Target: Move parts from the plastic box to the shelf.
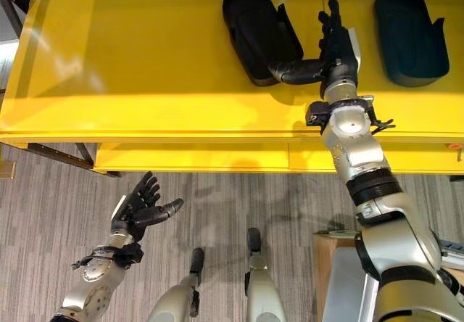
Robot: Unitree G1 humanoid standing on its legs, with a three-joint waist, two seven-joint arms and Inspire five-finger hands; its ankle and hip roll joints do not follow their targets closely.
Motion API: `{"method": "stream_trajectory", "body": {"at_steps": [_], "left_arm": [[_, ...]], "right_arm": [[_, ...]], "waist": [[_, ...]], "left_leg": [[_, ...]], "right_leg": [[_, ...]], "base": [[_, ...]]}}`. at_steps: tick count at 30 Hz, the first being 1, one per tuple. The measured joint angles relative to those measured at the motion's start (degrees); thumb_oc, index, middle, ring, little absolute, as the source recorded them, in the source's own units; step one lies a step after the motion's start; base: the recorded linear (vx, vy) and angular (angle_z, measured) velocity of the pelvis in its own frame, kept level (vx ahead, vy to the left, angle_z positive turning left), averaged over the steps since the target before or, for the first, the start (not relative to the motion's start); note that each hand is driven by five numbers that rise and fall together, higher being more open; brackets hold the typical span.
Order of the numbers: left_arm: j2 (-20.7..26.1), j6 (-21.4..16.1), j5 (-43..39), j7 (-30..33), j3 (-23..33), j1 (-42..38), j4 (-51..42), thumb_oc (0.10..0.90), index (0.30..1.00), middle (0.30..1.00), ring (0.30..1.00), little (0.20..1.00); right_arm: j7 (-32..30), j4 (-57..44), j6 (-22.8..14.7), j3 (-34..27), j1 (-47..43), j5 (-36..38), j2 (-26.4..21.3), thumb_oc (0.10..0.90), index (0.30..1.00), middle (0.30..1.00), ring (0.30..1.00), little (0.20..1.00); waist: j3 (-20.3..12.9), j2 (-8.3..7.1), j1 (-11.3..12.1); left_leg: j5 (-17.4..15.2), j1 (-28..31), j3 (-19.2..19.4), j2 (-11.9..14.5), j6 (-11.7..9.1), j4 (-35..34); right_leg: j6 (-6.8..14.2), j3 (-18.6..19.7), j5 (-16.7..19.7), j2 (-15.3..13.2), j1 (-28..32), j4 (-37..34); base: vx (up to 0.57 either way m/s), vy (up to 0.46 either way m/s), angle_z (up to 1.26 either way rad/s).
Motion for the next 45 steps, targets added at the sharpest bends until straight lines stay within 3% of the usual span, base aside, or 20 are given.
{"method": "stream_trajectory", "body": {"at_steps": [9, 14, 25, 36, 38, 45], "left_arm": [[-0.03, -0.10, -0.03, -0.02, -0.26, -0.68, 0.09, 0.900, 1.000, 1.000, 1.000, 1.000], [-0.82, -0.10, -0.06, 0.01, -0.65, -1.31, 0.16, 0.900, 1.000, 1.000, 1.000, 1.000], [-0.83, -0.15, -0.07, 0.05, -1.21, -2.14, 0.18, 0.900, 1.000, 1.000, 1.000, 1.000], [-0.87, -0.20, -0.11, 0.25, -2.48, -3.55, 0.33, 0.900, 1.000, 1.000, 1.000, 1.000], [-0.81, -0.18, -0.12, 0.40, -2.63, -3.50, 0.37, 0.900, 1.000, 1.000, 1.000, 1.000], [-0.87, -0.29, -0.09, 0.43, -2.80, -3.61, 0.68, 0.900, 1.000, 1.000, 1.000, 1.000]], "right_arm": [[0.28, 9.67, 0.12, 3.35, -6.84, -0.04, -1.41, 0.900, 1.000, 1.000, 1.000, 1.000], [-0.20, 15.54, 1.06, 3.30, -10.77, 0.04, -1.64, 0.900, 1.000, 1.000, 1.000, 1.000], [-0.68, 16.21, 1.06, 3.36, -13.57, 0.05, -1.64, 0.900, 1.000, 1.000, 1.000, 1.000], [-1.52, 16.56, 0.99, 3.67, -16.58, 0.09, -1.99, 0.900, 1.000, 1.000, 1.000, 1.000], [-1.75, 19.81, 0.81, 3.72, -17.56, 0.08, -1.83, 0.900, 1.000, 1.000, 1.000, 1.000], [-2.18, 22.90, -0.26, 2.99, -18.41, 0.13, -2.12, 0.900, 1.000, 1.000, 1.000, 1.000]], "waist": [[-0.04, 1.90, 0.30], [0.05, 3.69, 1.58], [0.02, 3.95, 2.15], [0.04, 4.17, 3.88], [0.04, 4.17, 4.99], [0.04, 4.17, 4.96]], "left_leg": [[1.71, -2.75, -1.03, -0.08, -0.42, -0.31], [2.64, -4.15, -2.02, 0.36, -1.01, -0.72], [3.83, -7.11, -5.15, 0.94, -2.01, -0.69], [4.36, -9.75, -10.07, 0.99, -2.65, 0.18], [4.40, -10.29, -10.27, 0.93, -2.71, 0.29], [4.36, -11.93, -11.20, 0.28, -2.59, 0.81]], "right_leg": [[-0.22, -0.83, -0.05, -0.18, -3.49, 2.31], [-0.72, -1.85, -0.07, 0.05, -5.04, 3.00], [-2.05, -4.79, -2.45, 0.03, -8.90, 8.02], [-3.83, -8.88, -8.53, -1.43, -13.70, 18.65], [-3.86, -9.12, -9.02, -1.57, -14.41, 19.46], [-4.03, -9.79, -9.72, -2.51, -16.17, 21.19]], "base": [[-0.01, -0.033, 0.06], [0.00, -0.050, 0.07], [0.00, -0.057, 0.13], [0.00, -0.043, 0.23], [0.02, -0.020, 0.13], [0.00, -0.002, 0.07]]}}
